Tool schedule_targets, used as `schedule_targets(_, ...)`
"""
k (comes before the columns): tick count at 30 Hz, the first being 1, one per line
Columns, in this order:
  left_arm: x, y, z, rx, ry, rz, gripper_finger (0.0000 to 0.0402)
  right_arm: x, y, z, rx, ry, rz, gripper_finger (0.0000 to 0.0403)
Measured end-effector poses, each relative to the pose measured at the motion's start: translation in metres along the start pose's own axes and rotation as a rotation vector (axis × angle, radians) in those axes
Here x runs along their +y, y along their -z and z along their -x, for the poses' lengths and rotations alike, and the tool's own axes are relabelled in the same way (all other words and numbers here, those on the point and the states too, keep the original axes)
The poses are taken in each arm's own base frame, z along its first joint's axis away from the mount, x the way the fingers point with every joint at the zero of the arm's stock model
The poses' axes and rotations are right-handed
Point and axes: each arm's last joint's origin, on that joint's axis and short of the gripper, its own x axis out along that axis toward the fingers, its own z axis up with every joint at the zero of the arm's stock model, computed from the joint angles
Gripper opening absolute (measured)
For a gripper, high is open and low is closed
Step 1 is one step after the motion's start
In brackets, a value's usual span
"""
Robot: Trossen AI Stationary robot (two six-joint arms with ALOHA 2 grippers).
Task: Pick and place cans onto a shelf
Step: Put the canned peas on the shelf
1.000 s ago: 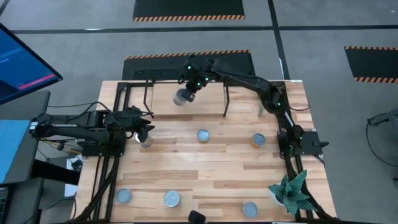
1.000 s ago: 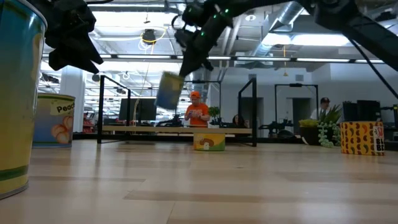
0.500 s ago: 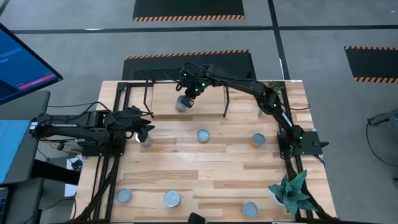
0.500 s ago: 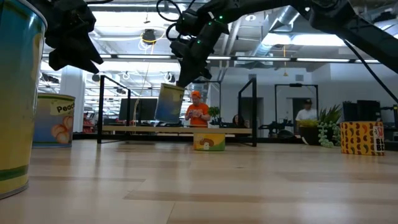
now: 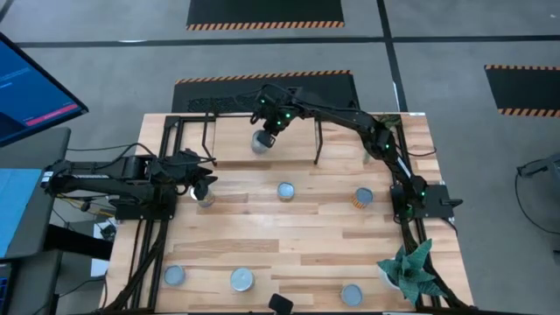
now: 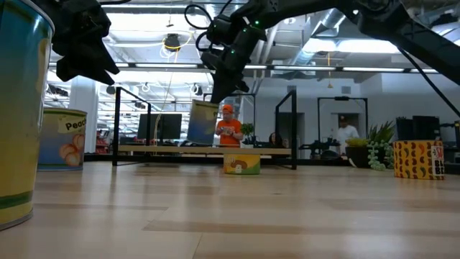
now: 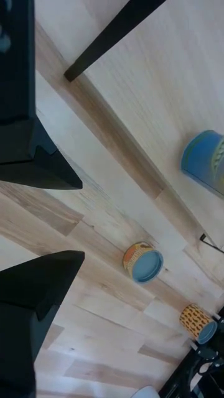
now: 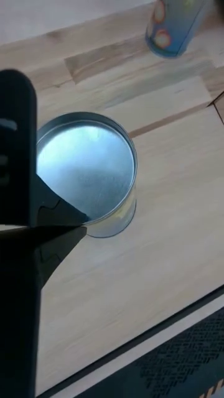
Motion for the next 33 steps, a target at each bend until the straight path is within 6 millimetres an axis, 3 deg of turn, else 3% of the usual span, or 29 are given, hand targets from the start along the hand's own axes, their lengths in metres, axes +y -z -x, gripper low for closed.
schedule_targets(8, 0.0, 0.0, 0.0, 0.0, 0.0, 0.0, 0.0163, -0.001, 0.0, 0.0, -0.001, 0.001, 0.006, 0.0052)
schedule_targets(18, 0.0, 0.0, 0.0, 0.0, 0.0, 0.0, 0.0163, -0.004, 0.0, 0.0, -0.003, 0.009, 0.033, 0.0056)
schedule_targets(22, 0.0, 0.0, 0.0, 0.0, 0.0, 0.0, 0.0163, -0.01, -0.002, 0.001, -0.023, 0.118, 0.031, 0.0056)
schedule_targets(26, 0.0, 0.0, 0.0, 0.0, 0.0, 0.0, 0.0163, -0.018, -0.003, 0.012, -0.03, 0.14, 0.015, 0.0056)
schedule_targets(29, 0.0, 0.0, 0.0, 0.001, 0.0, 0.0, 0.0163, -0.02, 0.006, 0.024, 0.061, 0.145, 0.006, 0.0056)
schedule_targets(33, 0.0, 0.0, 0.0, 0.001, 0.0, 0.0, 0.0163, -0.011, 0.021, 0.025, 0.217, 0.123, 0.01, 0.0056)
